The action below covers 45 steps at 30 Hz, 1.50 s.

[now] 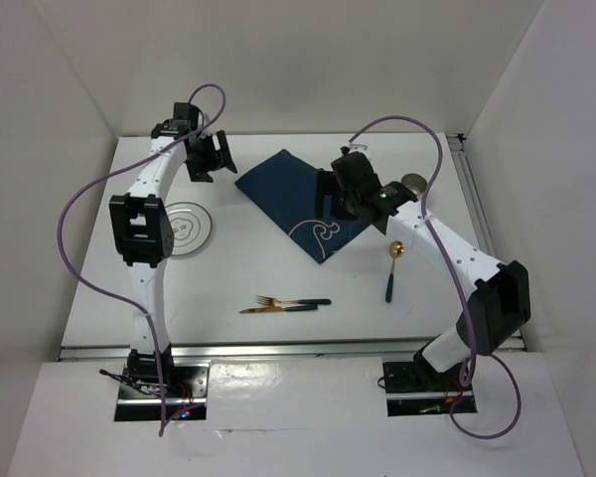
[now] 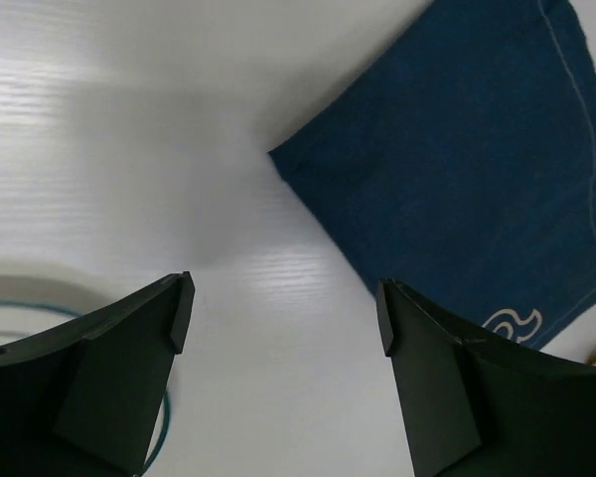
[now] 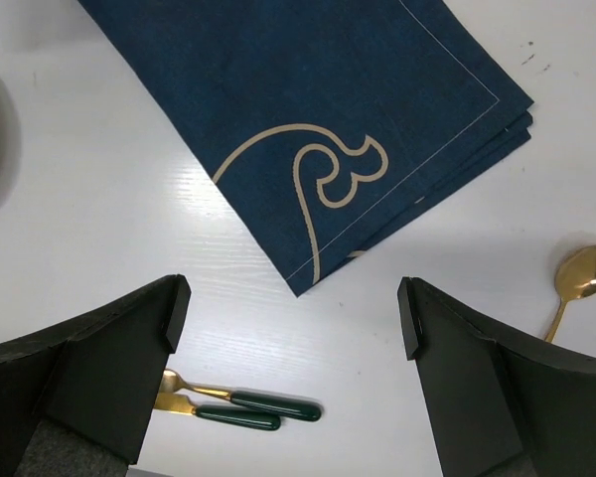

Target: Set the dinner table for one person

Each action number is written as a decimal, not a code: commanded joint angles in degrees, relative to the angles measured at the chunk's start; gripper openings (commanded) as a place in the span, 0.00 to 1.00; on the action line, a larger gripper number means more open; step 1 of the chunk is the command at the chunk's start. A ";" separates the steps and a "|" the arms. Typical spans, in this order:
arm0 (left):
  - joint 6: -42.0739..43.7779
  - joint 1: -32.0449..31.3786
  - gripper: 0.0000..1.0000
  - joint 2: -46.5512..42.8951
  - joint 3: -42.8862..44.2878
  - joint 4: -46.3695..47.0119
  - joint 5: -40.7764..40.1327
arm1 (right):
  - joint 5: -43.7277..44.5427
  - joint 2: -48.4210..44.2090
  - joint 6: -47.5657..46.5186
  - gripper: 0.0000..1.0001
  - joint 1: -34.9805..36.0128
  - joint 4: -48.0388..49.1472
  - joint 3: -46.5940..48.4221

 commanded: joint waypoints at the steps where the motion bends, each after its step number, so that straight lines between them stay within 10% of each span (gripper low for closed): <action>1: -4.04 -0.99 0.92 3.92 6.31 1.87 8.83 | -0.94 1.31 -1.08 1.00 -0.54 0.21 1.56; 17: -9.77 -0.99 0.79 16.06 9.31 10.50 12.20 | -3.32 -0.09 2.17 1.00 -1.59 0.73 3.50; 20: -9.77 -0.99 0.65 17.64 9.93 11.81 14.02 | -3.32 0.44 2.70 1.00 -1.59 -0.59 3.50; 26: -9.60 -0.99 0.00 13.35 6.67 15.86 19.05 | -3.32 0.45 2.70 1.00 -2.64 -1.65 4.12; 33: -5.11 -0.99 0.00 2.19 3.17 15.86 24.32 | -10.60 9.31 3.32 1.00 -6.51 -7.62 16.40; 45: -4.32 -6.96 0.00 -19.16 -27.75 21.92 24.42 | -14.57 12.93 2.79 1.00 -8.10 -7.11 18.79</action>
